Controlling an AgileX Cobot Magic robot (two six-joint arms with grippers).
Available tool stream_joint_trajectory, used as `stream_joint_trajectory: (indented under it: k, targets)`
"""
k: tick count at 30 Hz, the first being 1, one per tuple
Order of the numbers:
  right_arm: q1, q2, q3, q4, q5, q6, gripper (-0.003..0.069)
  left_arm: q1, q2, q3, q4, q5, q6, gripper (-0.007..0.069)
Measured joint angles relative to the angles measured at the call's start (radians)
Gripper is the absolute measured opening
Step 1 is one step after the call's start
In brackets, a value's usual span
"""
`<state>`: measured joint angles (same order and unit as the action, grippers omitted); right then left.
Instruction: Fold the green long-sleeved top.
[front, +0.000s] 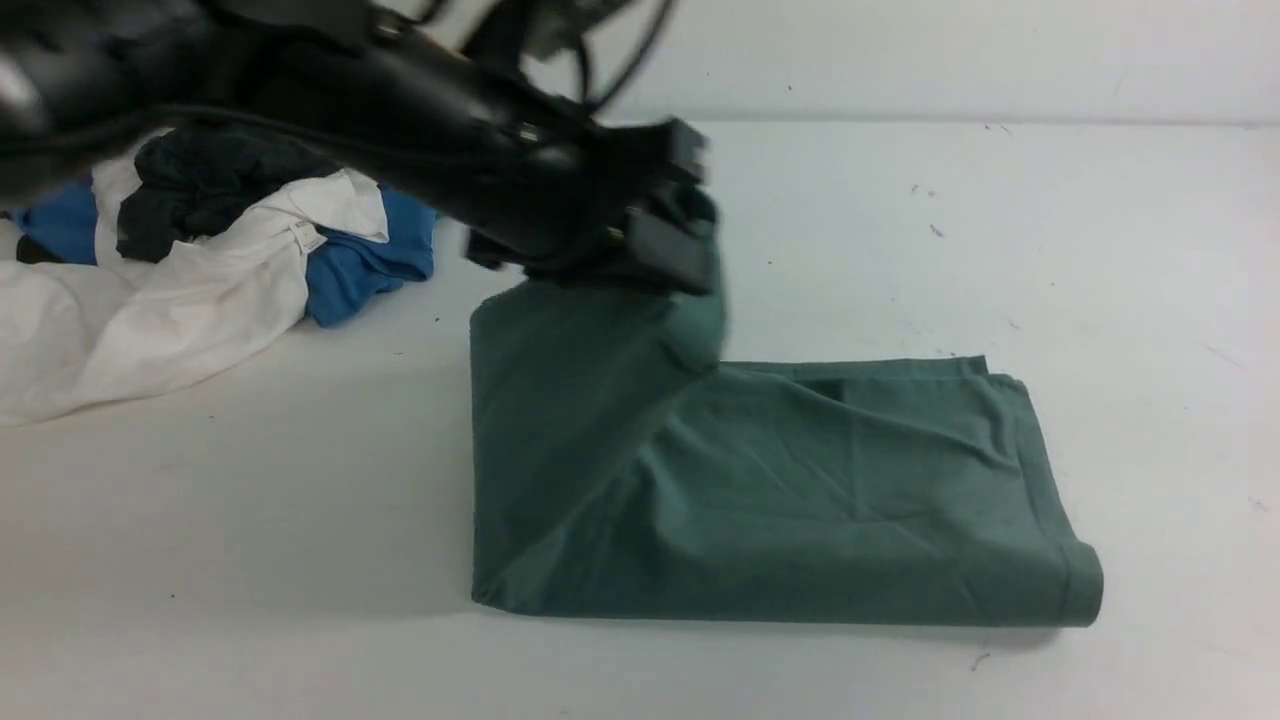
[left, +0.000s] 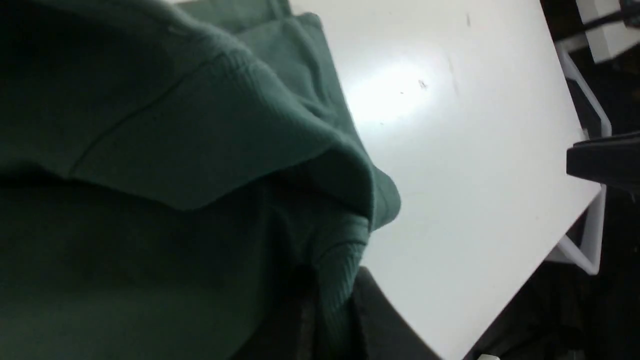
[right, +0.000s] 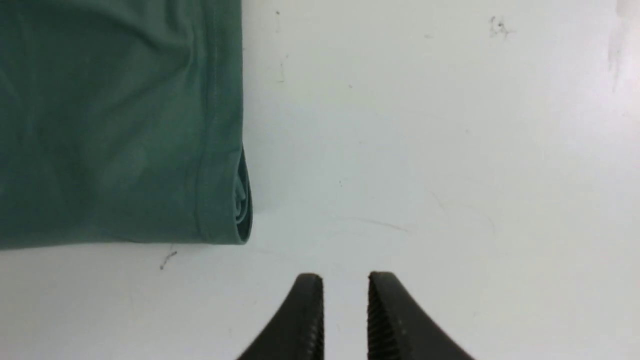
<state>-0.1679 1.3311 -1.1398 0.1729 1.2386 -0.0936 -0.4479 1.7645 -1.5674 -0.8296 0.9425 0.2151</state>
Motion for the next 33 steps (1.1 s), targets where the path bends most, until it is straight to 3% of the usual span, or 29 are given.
stream_joint_trajectory:
  k: [4,12,16,20,23,26,30,33]
  targets:
    - [0.000,-0.045,0.000,0.008,0.001,-0.005,0.0006,-0.109,0.170,-0.160,-0.022,-0.013,0.000,0.0024]
    - [0.000,-0.072,0.000,0.008,0.005,-0.007,-0.0013,-0.230,0.428,-0.432,-0.033,-0.004,0.000,0.0039]
    - [0.000,-0.072,0.000,0.008,0.006,-0.009,-0.0014,-0.255,0.484,-0.461,-0.034,-0.004,-0.001,0.0101]
    - [0.000,-0.072,0.000,0.008,0.006,-0.009,-0.0014,-0.258,0.500,-0.466,-0.036,-0.004,-0.001,0.0216]
    - [0.000,-0.072,0.000,0.009,0.006,-0.009,-0.0014,-0.239,0.500,-0.492,-0.036,0.006,-0.001,0.0310]
    - [0.000,-0.076,0.000,0.018,0.006,-0.009,-0.0014,-0.200,0.494,-0.539,-0.037,0.057,0.001,0.0346]
    - [0.000,-0.102,0.001,0.034,0.006,-0.009,-0.0014,-0.109,0.465,-0.608,-0.033,0.166,-0.003,0.0323]
    - [0.000,-0.184,0.001,0.046,0.006,-0.009,-0.0014,0.010,0.407,-0.698,-0.024,0.267,-0.017,0.0208]
